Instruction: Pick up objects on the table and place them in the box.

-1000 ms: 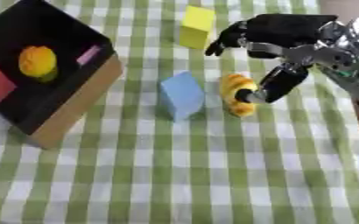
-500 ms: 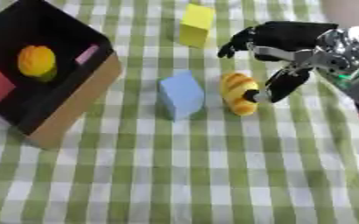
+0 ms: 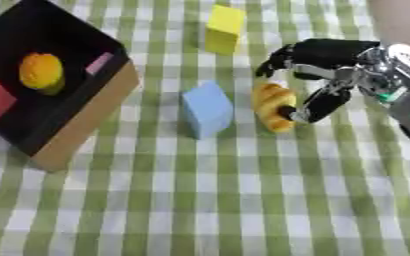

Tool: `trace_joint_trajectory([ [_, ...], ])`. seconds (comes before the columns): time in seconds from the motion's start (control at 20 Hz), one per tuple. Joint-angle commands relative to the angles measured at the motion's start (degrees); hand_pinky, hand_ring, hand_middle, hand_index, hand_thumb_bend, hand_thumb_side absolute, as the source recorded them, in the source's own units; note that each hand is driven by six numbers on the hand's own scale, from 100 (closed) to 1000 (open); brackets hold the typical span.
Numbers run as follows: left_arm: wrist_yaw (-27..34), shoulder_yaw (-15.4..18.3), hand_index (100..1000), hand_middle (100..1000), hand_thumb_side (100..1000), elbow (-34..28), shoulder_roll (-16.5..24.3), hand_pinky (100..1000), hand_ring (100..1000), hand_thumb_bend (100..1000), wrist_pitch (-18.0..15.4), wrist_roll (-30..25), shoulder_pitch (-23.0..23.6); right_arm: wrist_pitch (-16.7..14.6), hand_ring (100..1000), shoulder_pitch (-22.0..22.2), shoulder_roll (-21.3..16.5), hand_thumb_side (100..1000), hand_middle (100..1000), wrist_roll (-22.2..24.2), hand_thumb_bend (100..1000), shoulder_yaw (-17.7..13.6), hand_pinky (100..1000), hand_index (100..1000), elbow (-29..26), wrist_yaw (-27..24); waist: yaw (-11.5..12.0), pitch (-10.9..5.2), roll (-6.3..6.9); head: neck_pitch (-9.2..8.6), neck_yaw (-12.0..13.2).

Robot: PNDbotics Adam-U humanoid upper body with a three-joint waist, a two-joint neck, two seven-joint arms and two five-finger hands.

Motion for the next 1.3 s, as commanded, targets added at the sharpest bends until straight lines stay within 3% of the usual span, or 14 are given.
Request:
trace_joint_trajectory([
  [0.05, 0.1, 0.4, 822, 766, 684, -0.9, 0.7, 794, 797, 386, -0.1, 0.0, -0.5, -0.4, 842, -0.7, -0.6, 100, 684, 0.0, 402, 0.2, 843, 844, 1.4, 0.9, 0.1, -0.91, 0.30, -0.52, -0.1],
  [0.6, 0.2, 0.3, 822, 767, 685, -0.9, 0.5, 794, 798, 382, -0.2, 0.0, -0.5, -0.9, 788, -0.8, 0.7, 100, 508, -1.2, 390, 1.4, 823, 719, 5.2, 4.2, 0.2, -0.74, 0.37, -0.46, 0.0],
  [1.0, 0.2, 0.3, 816, 764, 683, -0.9, 0.5, 793, 796, 378, -0.2, 0.1, -0.5, -0.7, 694, -0.8, 0.2, 100, 396, -7.9, 263, 0.6, 775, 623, 2.0, 6.3, 0.0, -0.84, 0.29, -0.31, 0.1],
  [1.3, 0.3, 0.4, 815, 762, 681, -0.9, 0.6, 793, 794, 378, -0.1, 0.1, -0.4, -0.5, 684, -0.7, -0.7, 100, 381, -11.5, 141, -0.5, 770, 618, -2.7, 5.0, -0.1, -1.12, 0.20, -0.18, 0.3],
])
